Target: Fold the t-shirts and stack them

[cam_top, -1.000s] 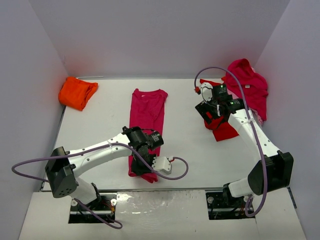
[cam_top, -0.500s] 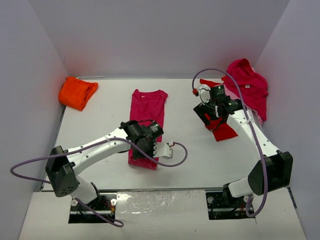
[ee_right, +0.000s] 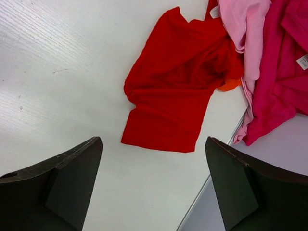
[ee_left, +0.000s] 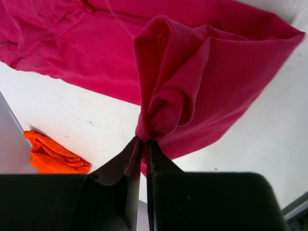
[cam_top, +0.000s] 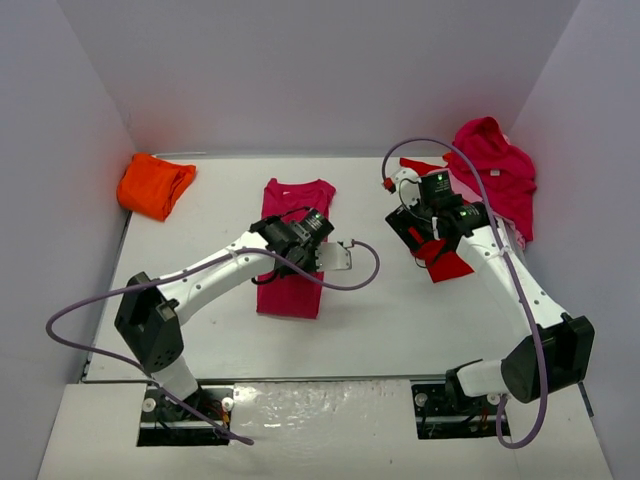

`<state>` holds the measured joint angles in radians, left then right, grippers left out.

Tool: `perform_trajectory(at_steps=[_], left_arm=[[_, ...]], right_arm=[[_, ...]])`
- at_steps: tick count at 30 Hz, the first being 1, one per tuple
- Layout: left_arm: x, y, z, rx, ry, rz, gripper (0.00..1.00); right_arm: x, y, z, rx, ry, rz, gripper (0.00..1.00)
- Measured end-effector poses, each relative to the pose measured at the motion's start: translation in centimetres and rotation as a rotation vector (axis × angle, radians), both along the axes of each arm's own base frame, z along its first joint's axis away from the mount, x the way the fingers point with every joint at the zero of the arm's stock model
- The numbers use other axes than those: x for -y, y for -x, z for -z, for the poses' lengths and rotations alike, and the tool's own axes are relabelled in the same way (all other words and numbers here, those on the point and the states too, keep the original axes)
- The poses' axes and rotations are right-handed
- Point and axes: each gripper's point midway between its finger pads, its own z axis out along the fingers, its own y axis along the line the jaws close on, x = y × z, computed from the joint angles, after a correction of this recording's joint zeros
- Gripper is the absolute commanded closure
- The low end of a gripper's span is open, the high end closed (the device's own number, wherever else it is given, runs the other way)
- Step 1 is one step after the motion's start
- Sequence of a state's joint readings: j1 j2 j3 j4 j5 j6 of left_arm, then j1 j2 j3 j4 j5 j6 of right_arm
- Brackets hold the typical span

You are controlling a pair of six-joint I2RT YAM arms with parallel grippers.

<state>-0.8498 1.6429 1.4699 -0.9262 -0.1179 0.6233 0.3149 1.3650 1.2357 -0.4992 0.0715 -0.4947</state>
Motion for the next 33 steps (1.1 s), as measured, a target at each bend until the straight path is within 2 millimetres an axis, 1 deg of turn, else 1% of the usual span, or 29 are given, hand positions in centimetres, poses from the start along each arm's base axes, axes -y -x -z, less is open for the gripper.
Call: perform_trajectory(at_steps=[6,14,20,22,24,25,26,27,28,30,33], left_arm=[[-0.1,-3.5,1.7,0.043,-0.018,-0.042,1.00],[0.7,-7.1,4.5,0.086,-0.016,-0.080,1.00],[0.0,-10.2,6.7,0.105,-0.016,-0.139,1.00],[-0.4,-11.2,7.1,0.122,-0.016,-0.155,1.00],[-0.6,-12.3,7.0,0.156,-0.008,-0.172,1.00],[-0.7,-12.8,6.9,0.176,-0.006,-0.181,0.98],[-0.7,-13.3,6.8,0.196,-0.005,-0.191,0.73],[-0.8,-13.8,6.7,0.215,-0.006,-0.200,0.29],[-0.9,-14.2,6.7,0.235,-0.009,-0.207,0.05],[-0.9,-15.1,6.6,0.281,-0.007,-0.225,0.03],[-0.9,-16.2,6.3,0.344,0.019,-0.255,0.03]], right_arm=[[0.1,0.3,-0.9,0.027,-0.009,0.000,0.14],[0.1,0.4,-0.6,0.018,-0.007,0.001,0.15],[0.1,0.4,-0.5,0.017,-0.009,0.004,0.15],[0.2,0.5,-0.5,0.016,-0.008,0.007,0.15],[0.3,0.5,-0.4,0.014,-0.008,0.010,0.15],[0.4,0.5,-0.3,0.012,-0.007,0.011,0.15],[0.4,0.5,-0.3,0.012,-0.007,0.012,0.15],[0.4,0.5,-0.3,0.012,-0.007,0.011,0.15],[0.4,0.5,-0.3,0.012,-0.007,0.011,0.15],[0.4,0.5,-0.3,0.011,-0.007,0.012,0.15],[0.4,0.5,-0.3,0.012,-0.007,0.012,0.15]])
